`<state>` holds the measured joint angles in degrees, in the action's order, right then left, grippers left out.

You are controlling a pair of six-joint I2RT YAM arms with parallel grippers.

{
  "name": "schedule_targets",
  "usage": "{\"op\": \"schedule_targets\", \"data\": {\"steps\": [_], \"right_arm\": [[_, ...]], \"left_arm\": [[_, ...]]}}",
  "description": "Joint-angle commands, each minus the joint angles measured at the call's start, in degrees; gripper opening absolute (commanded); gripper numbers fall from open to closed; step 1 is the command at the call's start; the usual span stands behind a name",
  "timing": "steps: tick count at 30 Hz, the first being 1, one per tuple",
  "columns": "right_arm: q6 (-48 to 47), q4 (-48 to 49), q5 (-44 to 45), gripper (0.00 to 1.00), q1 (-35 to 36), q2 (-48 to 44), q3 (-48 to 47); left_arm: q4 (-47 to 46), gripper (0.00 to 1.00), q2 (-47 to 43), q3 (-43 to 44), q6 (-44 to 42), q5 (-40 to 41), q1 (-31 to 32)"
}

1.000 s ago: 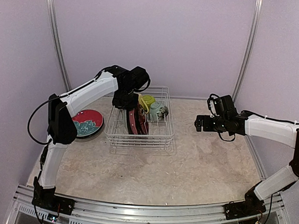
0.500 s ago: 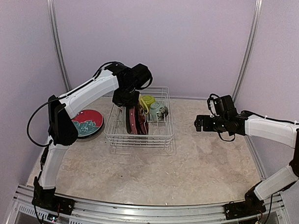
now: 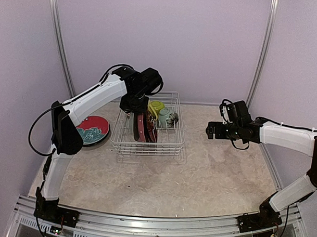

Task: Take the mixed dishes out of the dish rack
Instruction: Grab the plate from the dish rack.

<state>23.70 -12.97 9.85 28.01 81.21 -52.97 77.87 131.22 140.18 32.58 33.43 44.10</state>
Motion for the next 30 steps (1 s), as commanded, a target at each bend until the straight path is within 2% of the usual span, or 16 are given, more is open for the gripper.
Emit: {"op": "schedule_targets", "data": {"steps": [1, 25, 30], "right_arm": [[0.64, 0.74, -0.44, 1.0, 0.51, -1.03, 0.15], [0.39, -0.35, -0.68, 1.0, 0.55, -0.28, -1.28], [0.28, 0.22, -0.18, 1.0, 0.56, -0.07, -1.41]], "left_arm": [[4.58, 0.0, -6.15, 3.12, -3.22, 3.74, 0.93], [1.81, 0.0, -13.77, 2.17, -4.54, 5.89, 1.32], [-0.75, 0.0, -18.01, -2.22, -4.32, 3.12, -0.48]]}}
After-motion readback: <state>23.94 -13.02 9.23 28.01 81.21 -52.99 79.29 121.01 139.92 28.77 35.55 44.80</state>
